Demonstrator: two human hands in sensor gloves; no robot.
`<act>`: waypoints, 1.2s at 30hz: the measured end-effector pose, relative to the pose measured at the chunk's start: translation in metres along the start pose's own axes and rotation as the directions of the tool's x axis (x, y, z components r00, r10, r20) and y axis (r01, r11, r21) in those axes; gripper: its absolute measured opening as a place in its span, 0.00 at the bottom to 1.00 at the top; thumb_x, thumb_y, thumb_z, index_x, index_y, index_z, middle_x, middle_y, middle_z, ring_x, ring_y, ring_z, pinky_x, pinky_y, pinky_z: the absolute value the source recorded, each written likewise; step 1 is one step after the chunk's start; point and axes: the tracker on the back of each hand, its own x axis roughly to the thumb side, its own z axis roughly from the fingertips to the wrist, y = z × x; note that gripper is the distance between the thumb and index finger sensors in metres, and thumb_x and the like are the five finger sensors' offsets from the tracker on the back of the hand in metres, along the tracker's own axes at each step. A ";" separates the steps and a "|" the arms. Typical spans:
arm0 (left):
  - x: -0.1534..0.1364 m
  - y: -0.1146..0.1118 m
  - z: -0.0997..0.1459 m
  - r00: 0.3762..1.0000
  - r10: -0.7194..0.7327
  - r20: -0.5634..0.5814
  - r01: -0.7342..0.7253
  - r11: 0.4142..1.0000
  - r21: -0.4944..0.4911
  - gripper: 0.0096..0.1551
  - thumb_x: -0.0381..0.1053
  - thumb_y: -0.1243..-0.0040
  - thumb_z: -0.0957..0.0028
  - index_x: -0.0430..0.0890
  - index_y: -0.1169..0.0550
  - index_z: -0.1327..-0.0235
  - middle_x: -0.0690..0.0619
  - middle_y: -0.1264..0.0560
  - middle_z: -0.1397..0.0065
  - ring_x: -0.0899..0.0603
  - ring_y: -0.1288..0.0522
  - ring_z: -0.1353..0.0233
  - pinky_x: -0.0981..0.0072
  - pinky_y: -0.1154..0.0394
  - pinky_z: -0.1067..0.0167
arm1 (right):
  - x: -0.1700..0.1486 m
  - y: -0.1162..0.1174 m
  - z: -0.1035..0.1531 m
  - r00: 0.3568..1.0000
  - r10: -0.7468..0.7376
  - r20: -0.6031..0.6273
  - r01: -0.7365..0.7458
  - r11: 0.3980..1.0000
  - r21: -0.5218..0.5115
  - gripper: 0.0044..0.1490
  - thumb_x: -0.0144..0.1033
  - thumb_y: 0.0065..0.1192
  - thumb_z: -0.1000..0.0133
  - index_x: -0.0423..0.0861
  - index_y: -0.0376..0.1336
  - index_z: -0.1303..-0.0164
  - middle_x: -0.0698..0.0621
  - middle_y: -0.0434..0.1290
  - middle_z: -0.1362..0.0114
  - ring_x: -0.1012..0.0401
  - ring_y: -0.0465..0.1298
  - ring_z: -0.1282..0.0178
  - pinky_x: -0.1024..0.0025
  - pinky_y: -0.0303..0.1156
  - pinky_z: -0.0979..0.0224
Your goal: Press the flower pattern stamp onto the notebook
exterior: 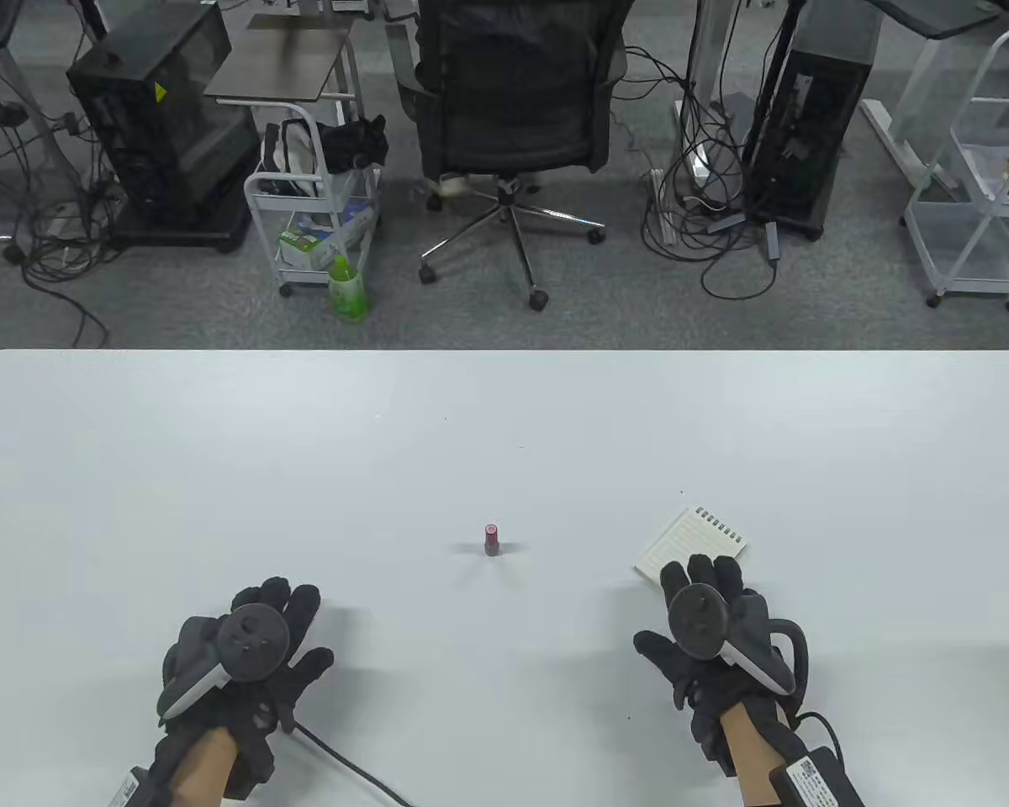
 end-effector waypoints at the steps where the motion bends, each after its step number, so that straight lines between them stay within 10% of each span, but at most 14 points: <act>1: -0.001 -0.001 0.000 1.000 0.004 -0.002 -0.004 1.000 -0.005 0.48 0.67 0.51 0.55 0.49 0.46 0.23 0.39 0.55 0.18 0.23 0.57 0.21 0.26 0.54 0.32 | 0.000 0.000 0.000 1.000 0.002 -0.001 -0.002 1.000 0.003 0.57 0.64 0.54 0.55 0.52 0.40 0.20 0.40 0.34 0.18 0.39 0.33 0.18 0.35 0.41 0.22; 24: -0.001 0.001 -0.001 1.000 0.027 0.013 -0.027 1.000 -0.008 0.48 0.67 0.51 0.55 0.49 0.46 0.23 0.39 0.55 0.19 0.23 0.57 0.21 0.25 0.54 0.32 | -0.003 0.006 -0.003 1.000 -0.016 -0.003 0.016 0.998 0.068 0.56 0.64 0.54 0.54 0.52 0.40 0.20 0.40 0.34 0.19 0.39 0.33 0.18 0.35 0.41 0.22; 36: 0.001 0.003 -0.003 0.999 0.024 0.038 -0.024 1.000 -0.006 0.48 0.67 0.50 0.55 0.49 0.45 0.23 0.39 0.55 0.18 0.23 0.57 0.21 0.25 0.54 0.32 | -0.016 -0.031 -0.038 0.984 -0.145 -0.107 0.143 0.989 -0.025 0.52 0.60 0.54 0.51 0.52 0.42 0.20 0.40 0.37 0.18 0.38 0.37 0.16 0.35 0.45 0.22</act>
